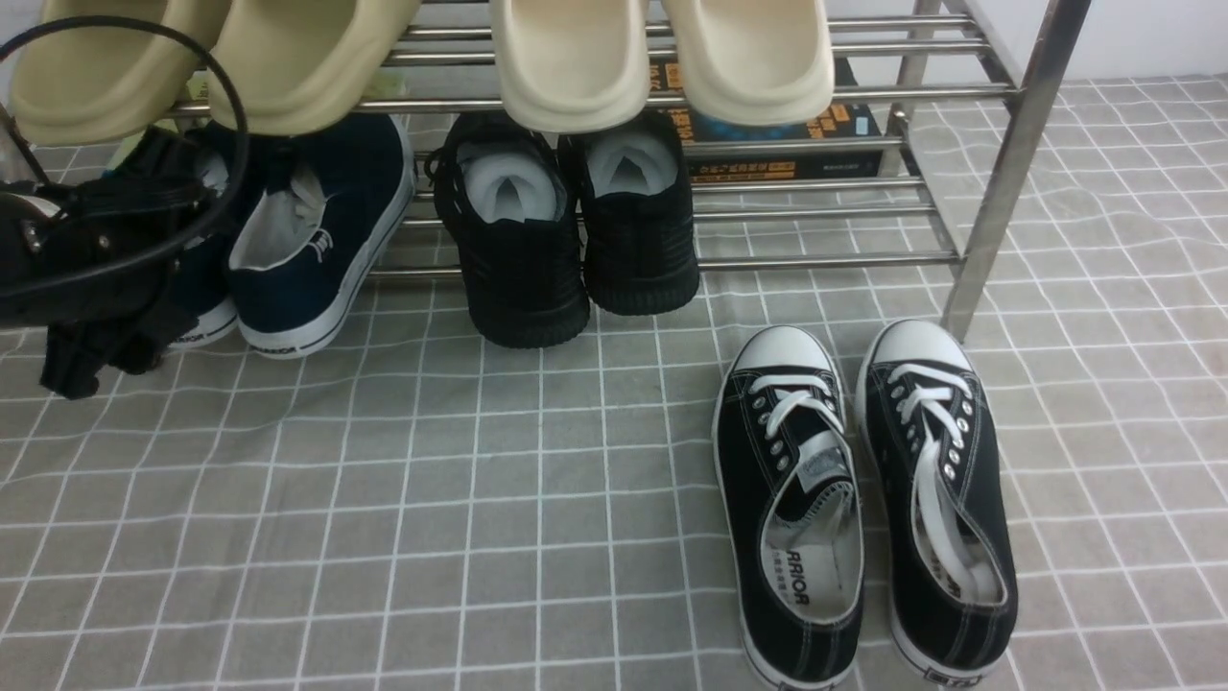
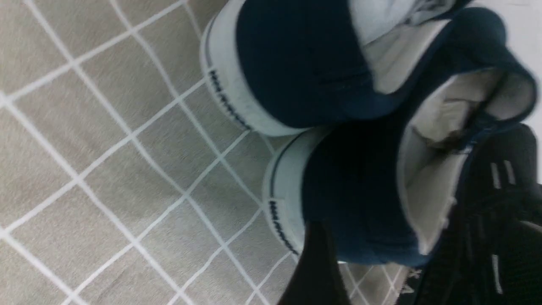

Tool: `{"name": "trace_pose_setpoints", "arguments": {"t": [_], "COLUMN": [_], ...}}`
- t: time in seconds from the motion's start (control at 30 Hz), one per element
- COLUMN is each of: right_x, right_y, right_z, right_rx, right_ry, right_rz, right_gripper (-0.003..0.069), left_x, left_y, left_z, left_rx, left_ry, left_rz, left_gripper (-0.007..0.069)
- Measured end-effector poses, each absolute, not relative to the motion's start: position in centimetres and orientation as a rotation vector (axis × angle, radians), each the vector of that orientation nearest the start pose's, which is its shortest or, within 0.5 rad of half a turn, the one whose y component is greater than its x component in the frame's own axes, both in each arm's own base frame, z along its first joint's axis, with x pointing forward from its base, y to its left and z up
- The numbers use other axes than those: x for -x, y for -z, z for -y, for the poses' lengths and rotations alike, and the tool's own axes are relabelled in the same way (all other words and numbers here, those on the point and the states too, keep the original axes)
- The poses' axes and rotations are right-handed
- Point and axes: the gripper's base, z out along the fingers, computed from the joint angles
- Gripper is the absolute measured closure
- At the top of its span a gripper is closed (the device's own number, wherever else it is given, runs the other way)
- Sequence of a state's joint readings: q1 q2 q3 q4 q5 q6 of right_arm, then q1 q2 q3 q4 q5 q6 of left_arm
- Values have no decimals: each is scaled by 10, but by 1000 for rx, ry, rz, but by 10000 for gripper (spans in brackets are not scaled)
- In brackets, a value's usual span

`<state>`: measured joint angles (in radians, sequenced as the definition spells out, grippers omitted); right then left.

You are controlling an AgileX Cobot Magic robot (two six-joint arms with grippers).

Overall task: Take the shoes off the shelf with your hand from the grey coffee tablecloth.
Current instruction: 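Grasp the leftmost shoe on the bottom shelf of the shoe rack with the left gripper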

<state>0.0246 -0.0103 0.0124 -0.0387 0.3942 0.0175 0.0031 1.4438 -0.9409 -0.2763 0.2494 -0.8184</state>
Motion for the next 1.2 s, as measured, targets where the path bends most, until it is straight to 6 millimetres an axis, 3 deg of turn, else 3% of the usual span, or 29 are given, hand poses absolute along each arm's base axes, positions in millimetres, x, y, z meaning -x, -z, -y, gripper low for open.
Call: {"name": "trace_pose_setpoints", "arguments": {"t": [0.23,0.73,0.97,1.03,1.2], "right_x": [-52,-52,-52,-52,-52], "right_y": [-174,-174,-174,-174,-174], "right_z": [0,0,0,0,0], "right_rx": [30,30,30,30,30], "right_ry": [10,10,10,10,10], "right_rz": [-1879,-1879,-1879,-1879,-1879], "right_gripper": [420,420,420,420,420], "left_x": [-326,-339,-343,-343,-344], "left_y": [-248,-226,-225,-226,-222], "left_z": [6,4,3,2,3], "left_rx": [1277,1334,1327,1332,1376], "left_ry": [682,674,674,680,696], "left_rz": [-1988,-1970,-1942,-1928,-1929], "left_gripper": [69,69,78,99,243]}}
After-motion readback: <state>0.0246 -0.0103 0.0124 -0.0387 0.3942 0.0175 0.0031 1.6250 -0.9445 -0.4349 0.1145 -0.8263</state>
